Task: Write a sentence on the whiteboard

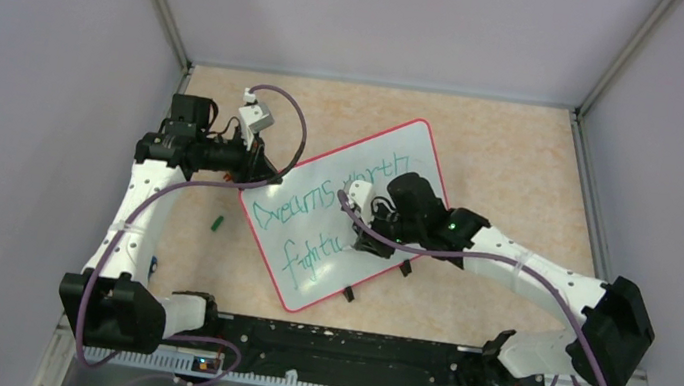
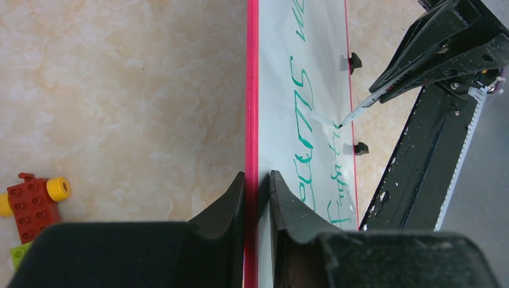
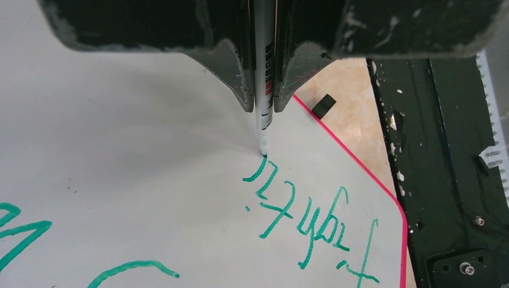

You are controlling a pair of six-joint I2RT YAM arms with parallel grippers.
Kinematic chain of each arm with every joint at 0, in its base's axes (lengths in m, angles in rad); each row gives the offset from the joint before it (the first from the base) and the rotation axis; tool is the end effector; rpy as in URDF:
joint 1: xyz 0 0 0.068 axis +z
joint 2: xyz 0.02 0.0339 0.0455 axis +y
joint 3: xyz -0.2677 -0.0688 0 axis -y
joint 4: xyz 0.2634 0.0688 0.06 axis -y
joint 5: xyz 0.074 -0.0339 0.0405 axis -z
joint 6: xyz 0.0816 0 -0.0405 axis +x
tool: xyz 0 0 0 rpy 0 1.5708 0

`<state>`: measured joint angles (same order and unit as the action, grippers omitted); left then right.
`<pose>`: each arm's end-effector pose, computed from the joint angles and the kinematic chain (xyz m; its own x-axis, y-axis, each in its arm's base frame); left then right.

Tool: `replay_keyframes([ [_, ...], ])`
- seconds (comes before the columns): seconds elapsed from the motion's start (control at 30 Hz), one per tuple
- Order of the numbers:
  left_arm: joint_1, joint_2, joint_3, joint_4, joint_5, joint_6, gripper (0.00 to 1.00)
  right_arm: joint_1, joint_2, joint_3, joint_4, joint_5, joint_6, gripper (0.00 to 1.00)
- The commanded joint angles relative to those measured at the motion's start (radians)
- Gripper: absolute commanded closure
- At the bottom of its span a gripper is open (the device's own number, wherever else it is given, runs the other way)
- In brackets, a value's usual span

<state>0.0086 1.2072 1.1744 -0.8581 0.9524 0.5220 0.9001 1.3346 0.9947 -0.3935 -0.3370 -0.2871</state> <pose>0.2669 -0.0642 0.3207 -0.4211 0.2855 -0.8609 0.8274 0.5097 -0.2358 0.1889 0.2815 0.2414 -0.1464 -0.6145 -0.7752 -0.9733 0.2295 0.0019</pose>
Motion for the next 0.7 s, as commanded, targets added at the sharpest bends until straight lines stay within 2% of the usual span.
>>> replay_keyframes([
  [0.0,-0.004,-0.003,0.011,-0.006,-0.005,0.024,1.0,-0.008,0.001,0.049,0.036,0.035,-0.005,1.0],
  [0.67,-0.004,0.004,0.016,-0.008,-0.009,0.024,1.0,-0.059,0.019,0.115,0.017,0.053,-0.026,1.0],
])
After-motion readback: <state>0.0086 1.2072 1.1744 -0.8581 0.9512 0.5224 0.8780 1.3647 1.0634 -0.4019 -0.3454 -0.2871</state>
